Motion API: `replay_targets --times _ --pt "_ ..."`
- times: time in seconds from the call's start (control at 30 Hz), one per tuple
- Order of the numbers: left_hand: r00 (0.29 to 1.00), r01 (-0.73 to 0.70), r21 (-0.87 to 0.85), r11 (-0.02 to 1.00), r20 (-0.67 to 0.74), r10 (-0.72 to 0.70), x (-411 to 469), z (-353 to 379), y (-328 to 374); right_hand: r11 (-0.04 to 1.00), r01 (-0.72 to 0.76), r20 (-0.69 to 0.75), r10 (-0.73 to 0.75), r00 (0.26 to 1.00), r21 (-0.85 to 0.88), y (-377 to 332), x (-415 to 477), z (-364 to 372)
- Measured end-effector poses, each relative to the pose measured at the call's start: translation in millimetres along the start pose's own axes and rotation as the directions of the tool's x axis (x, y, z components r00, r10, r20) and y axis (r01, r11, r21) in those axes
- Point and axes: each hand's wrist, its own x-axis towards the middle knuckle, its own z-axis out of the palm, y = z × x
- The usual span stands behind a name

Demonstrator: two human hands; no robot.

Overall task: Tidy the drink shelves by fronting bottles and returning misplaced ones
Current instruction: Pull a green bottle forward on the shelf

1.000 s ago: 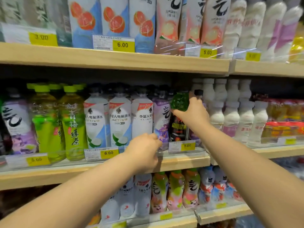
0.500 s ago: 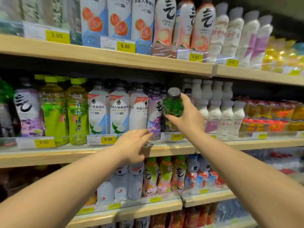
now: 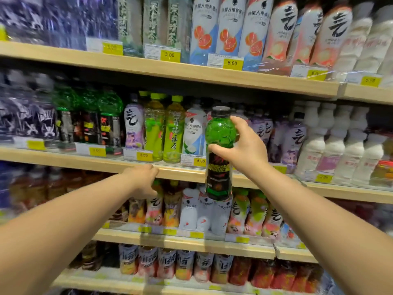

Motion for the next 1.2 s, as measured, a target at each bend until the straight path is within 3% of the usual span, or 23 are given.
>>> replay_targets --times 0.27,0.6,0.87,1.2 --pt "1.0 0.026 0.072 0.997 0.012 -0.027 14 5 -108 0.993 0.06 0.006 -0.061 0.998 0.102 -78 33 68" --pt "0.972 -0.196 -0.005 0.981 -0.134 0.193 29 17 -228 0.968 0.055 -0.124 -0.025 0.992 0.246 -175 82 171" --pt "0.927 -0.331 0.003 0.944 -0.186 0.325 39 31 -252 0.973 0.136 -0.156 -0.108 0.982 0.186 -213 109 212" --pt "0.931 -0.327 0.004 0.945 -0.168 0.323 46 35 -249 0.965 0.226 -0.264 -0.185 0.947 0.134 -220 118 243"
